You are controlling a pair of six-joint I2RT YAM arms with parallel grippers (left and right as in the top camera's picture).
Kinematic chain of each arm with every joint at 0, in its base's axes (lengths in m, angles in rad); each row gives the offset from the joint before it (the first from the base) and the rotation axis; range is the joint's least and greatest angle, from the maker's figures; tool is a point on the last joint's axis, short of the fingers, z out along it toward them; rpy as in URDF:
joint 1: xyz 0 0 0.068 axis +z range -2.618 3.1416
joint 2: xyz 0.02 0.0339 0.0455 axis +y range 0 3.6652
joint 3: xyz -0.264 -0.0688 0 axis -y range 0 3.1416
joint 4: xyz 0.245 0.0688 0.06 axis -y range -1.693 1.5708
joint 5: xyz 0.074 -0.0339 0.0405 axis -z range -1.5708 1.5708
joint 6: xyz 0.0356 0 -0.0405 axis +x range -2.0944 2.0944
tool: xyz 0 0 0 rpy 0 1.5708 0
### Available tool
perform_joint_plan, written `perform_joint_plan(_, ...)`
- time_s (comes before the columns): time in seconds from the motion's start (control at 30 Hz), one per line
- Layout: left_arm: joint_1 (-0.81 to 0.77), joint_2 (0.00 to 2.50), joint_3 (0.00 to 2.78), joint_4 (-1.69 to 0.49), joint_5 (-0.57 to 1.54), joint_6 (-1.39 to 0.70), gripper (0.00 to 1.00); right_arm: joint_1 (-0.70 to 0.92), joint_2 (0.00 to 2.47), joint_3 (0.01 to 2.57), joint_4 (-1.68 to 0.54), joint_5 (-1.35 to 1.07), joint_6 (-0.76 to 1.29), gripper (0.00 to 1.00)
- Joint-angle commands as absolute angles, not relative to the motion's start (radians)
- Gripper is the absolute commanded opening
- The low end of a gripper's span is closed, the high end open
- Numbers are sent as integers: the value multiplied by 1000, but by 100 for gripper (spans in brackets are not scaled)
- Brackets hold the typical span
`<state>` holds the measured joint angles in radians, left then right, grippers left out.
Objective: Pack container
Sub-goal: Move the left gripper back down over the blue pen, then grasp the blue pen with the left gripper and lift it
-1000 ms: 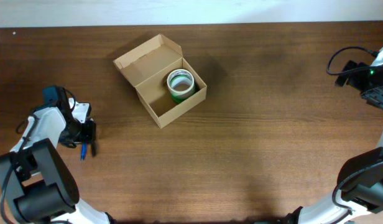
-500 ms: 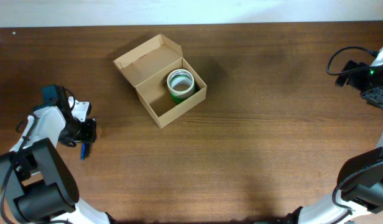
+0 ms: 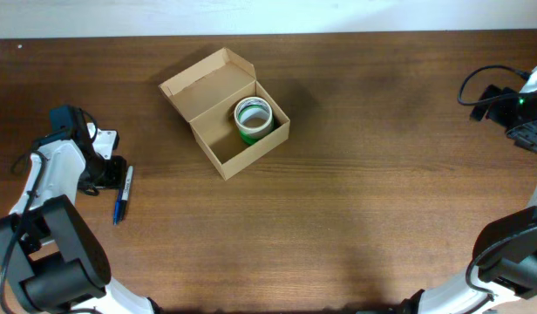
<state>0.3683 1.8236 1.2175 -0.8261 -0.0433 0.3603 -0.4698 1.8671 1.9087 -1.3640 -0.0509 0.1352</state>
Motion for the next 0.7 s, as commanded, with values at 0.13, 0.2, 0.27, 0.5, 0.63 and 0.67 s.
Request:
perform_joint_plan(0.13, 404, 1832, 1230, -822, -75, 373, 56, -472, 1849, 1905, -1364, -48, 144, 99)
perform_joint_plan(0.2, 409, 1834, 1230, -823, -75, 373, 56, -472, 1849, 1905, -1364, -48, 144, 99)
perform_joint_plan(0.27, 412, 1834, 1230, -823, -75, 373, 56, -472, 1849, 1905, -1364, -48, 144, 99)
perform_joint_plan(0.5, 413, 1840, 1230, -823, -41, 373, 56, -472, 1849, 1905, -1364, -48, 143, 99)
perform_joint_plan(0.63, 413, 1848, 1230, -823, -41, 373, 56, -472, 1849, 1905, -1364, -48, 143, 99)
perform_joint_plan(0.67, 413, 1854, 1230, -823, -41, 373, 56, -472, 1849, 1905, -1364, -48, 143, 99)
